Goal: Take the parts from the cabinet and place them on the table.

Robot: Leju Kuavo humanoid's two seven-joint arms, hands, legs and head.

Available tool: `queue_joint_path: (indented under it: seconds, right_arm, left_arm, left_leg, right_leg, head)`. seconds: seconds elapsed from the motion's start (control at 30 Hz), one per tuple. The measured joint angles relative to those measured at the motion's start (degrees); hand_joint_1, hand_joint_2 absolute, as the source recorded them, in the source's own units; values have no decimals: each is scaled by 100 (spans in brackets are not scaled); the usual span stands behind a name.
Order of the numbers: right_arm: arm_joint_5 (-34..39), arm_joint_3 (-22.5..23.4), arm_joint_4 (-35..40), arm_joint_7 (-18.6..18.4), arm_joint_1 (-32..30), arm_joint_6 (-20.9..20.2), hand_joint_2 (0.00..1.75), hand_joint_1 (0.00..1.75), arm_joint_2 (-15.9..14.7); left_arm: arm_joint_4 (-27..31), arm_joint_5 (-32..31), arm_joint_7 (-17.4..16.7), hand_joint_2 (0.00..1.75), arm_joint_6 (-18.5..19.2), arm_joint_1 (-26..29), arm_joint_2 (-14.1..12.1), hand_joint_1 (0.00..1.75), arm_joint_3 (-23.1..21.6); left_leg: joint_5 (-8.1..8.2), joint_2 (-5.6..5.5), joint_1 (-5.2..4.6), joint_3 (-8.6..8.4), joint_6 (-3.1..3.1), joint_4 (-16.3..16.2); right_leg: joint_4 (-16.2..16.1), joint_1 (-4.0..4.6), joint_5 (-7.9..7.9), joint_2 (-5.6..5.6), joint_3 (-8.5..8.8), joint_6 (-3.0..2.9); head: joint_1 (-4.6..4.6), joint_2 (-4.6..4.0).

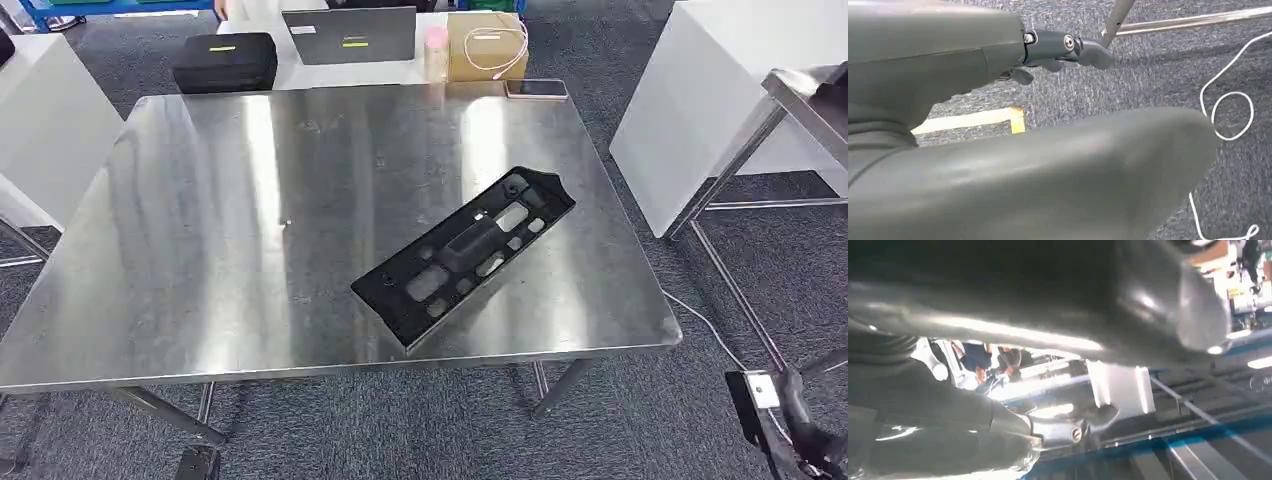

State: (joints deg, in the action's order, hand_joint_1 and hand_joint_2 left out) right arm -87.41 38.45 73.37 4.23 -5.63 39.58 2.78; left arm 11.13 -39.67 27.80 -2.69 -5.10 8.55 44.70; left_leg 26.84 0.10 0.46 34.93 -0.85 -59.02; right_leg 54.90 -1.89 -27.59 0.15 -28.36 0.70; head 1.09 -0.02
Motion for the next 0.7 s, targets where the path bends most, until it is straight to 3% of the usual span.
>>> queue_joint_path:
  seconds: [0.03, 0.07, 0.1, 0.13, 0.17, 0.2, 0.27, 0.3, 0.37, 0.4, 0.43, 0.47, 0.5, 0.53, 0.6, 0.63, 0.67, 0.7]
  right_arm:
    - [31, 131, -61, 201, 57, 0, 0, 0, 72]
    - [35, 302, -146, 424, 97, 0, 0, 0, 154]
    - [55, 464, -227, 599, 143, 0, 0, 0, 216]
    - [72, 632, -324, 730, 191, 0, 0, 0, 284]
    - [61, 818, -429, 837, 241, 0, 0, 0, 361]
    - [26, 997, -547, 917, 284, 0, 0, 0, 406]
    - [48, 1296, -803, 1066, 406, 0, 0, 0, 446]
    - [44, 1456, -923, 1130, 467, 2, 0, 0, 461]
    - [70, 1719, -1157, 1256, 568, 2, 0, 0, 489]
    - [48, 1790, -1270, 1285, 604, 4, 0, 0, 494]
    - [-27, 1908, -1483, 1280, 646, 9, 0, 0, 494]
    - [-42, 2010, -1669, 1180, 653, 9, 0, 0, 489]
    - [13, 2010, -1830, 1048, 640, 11, 0, 0, 481]
    - [72, 1993, -2012, 963, 656, 11, 0, 0, 461]
    - [107, 2008, -2339, 921, 692, 11, 0, 0, 419]
    - [116, 2024, -2564, 876, 695, 11, 0, 0, 393]
    - [237, 2065, -2893, 874, 727, 11, 0, 0, 351]
    - [336, 2156, -3283, 861, 776, 11, 0, 0, 299]
  left_arm:
    - [0, -20, -13, 0, -4, -7, -2, 0, 0]
    - [0, -48, -35, 0, -9, -11, -6, 0, 0]
    - [0, -59, -57, 0, -9, -12, -9, 0, 0]
    - [0, -79, -70, 0, -9, -13, -13, 0, 0]
    - [0, -101, -90, 0, -7, -16, -20, 0, 2]
    - [0, -111, -103, 0, -7, -28, -26, 0, 2]
    - [2, -144, -120, 0, -4, -70, -31, 0, 4]
    - [2, -166, -127, 0, -4, -104, -31, 0, 4]
    - [2, -179, -142, 0, 9, -116, -33, 0, 6]
    - [2, -195, -144, 0, 9, -118, -35, 0, 9]
    - [2, -225, -142, 0, 9, -121, -35, 0, 13]
    - [2, -236, -138, 0, 9, -131, -31, 0, 17]
    - [2, -256, -133, 0, 9, -153, -24, 0, 20]
    - [4, -284, -131, 0, 7, -158, -28, 0, 24]
    - [4, -295, -129, 0, 2, -157, -39, 0, 33]
    - [4, -328, -127, 0, 4, -158, -39, 0, 35]
    - [4, -369, -125, 0, 11, -161, -39, 0, 37]
    - [4, -411, -125, 0, 15, -165, -37, 0, 35]
  left_leg:
    - [308, -1, 26, 129, 17, -356]
    - [593, -7, 30, 279, 42, -802]
    - [807, -7, 33, 408, 70, -1244]
    - [874, -7, 41, 456, 90, -1503]
    - [793, -7, 55, 364, 103, -1486]
    - [628, -5, 73, 170, 112, -1226]
    - [263, -4, 115, -480, 123, -231]
    - [331, -26, 130, -715, 135, 188]
    - [280, -58, 67, -687, 48, 195]
    - [279, -59, 50, -662, 35, 191]
    - [245, -56, 26, -644, -17, 195]
    - [163, -34, 74, -618, -129, 269]
    - [117, -25, 51, -566, -194, 270]
    - [70, -18, 48, -509, -263, 269]
    - [-19, 8, 30, -379, -283, 263]
    - [-71, 13, 22, -311, -275, 260]
    - [-117, 22, 16, -249, -271, 259]
    - [-157, 21, 14, -202, -260, 257]
  right_leg:
    - [2, 6, 46, -11, -42, -74]
    - [3, 24, 79, -18, -90, -95]
    - [7, 43, 115, -29, -142, -108]
    - [12, 49, 144, -32, -184, -102]
    - [22, 50, 179, -31, -234, -86]
    - [38, 42, 199, -31, -273, -61]
    - [97, 22, 231, -26, -337, -36]
    - [143, 33, 238, -29, -381, -20]
    - [164, 69, 303, -25, -437, 75]
    - [163, 68, 326, -19, -442, 109]
    - [118, 74, 377, -14, -450, 183]
    - [154, 132, 359, -14, -475, 223]
    - [308, 78, 196, -17, -591, 193]
    - [638, 74, -83, -17, -726, 127]
    - [1528, 59, -568, -16, -1047, 85]
    - [1886, 63, -684, -15, -1134, 123]
    - [1975, 60, -657, -15, -1086, 175]
    - [1785, 62, -541, -16, -906, 230]
  head:
    - [-35, 0]
    - [-44, 0]
    - [-46, 2]
    - [-46, 0]
    - [-46, 0]
    - [-55, 0]
    - [-52, 0]
    - [-63, 0]
    - [-54, 0]
    - [-70, 0]
    - [-48, 0]
    - [-59, 0]
    - [-65, 0]
    - [-2, 0]
    - [0, 0]
    - [4, 0]
    - [-4, 0]
    - [4, 0]
